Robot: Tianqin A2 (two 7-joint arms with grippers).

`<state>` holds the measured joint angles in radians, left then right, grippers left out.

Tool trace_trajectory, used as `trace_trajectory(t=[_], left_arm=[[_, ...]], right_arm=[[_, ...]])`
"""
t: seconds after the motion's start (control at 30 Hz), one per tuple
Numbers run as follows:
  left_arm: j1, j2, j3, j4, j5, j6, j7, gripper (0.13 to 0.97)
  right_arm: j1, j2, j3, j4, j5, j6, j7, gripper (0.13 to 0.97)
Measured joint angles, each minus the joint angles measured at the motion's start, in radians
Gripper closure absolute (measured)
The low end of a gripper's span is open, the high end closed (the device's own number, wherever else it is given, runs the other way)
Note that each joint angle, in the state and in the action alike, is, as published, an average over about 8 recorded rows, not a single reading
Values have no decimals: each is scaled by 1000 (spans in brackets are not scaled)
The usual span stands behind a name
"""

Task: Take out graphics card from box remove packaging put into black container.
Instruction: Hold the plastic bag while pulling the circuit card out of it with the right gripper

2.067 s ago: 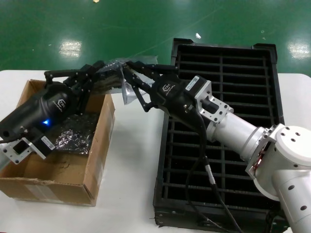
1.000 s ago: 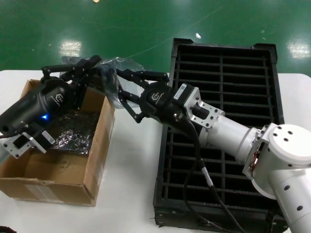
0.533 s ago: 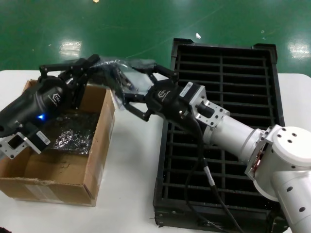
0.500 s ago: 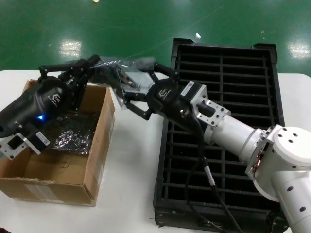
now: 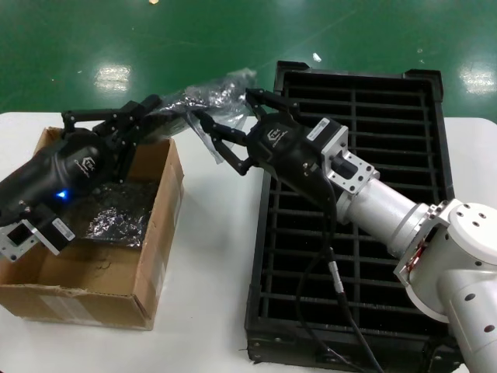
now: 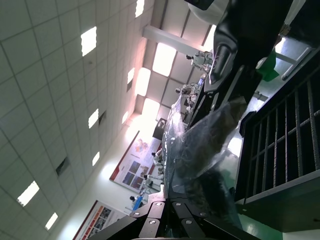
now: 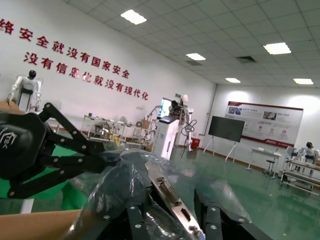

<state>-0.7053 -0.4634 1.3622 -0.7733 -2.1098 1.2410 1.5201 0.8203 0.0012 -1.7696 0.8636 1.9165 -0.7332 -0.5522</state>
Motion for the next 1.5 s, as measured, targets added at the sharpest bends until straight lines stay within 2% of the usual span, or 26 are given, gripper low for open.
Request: trace_trajectory(t=[0.3,0.6,0.8,1.03,1.3,1.5], left_arm=[[7,0,0,-6,0,3,6,958],[-3,4,-3,12,4,-7,33,958],[3,4,-2,8,5,-5,34,958],[32,5,-2,-37,-2,-6,-2,958],[59,6,-2,-79,-12,-4,-50,958],[65,4,-1,-85,-13,0,-60,958]], right_arm=[[3,1,-10,-3,8,-22,4,799],[1,2,-21,7,-2,-43,19,847],[-1,2,-18,12,1,-52,21,803],[9,0,-24,-6,14,-54,13,777],[25,-1,-28,-37,49,-42,-9,669],[32,-1,-27,-51,72,-39,-22,695]])
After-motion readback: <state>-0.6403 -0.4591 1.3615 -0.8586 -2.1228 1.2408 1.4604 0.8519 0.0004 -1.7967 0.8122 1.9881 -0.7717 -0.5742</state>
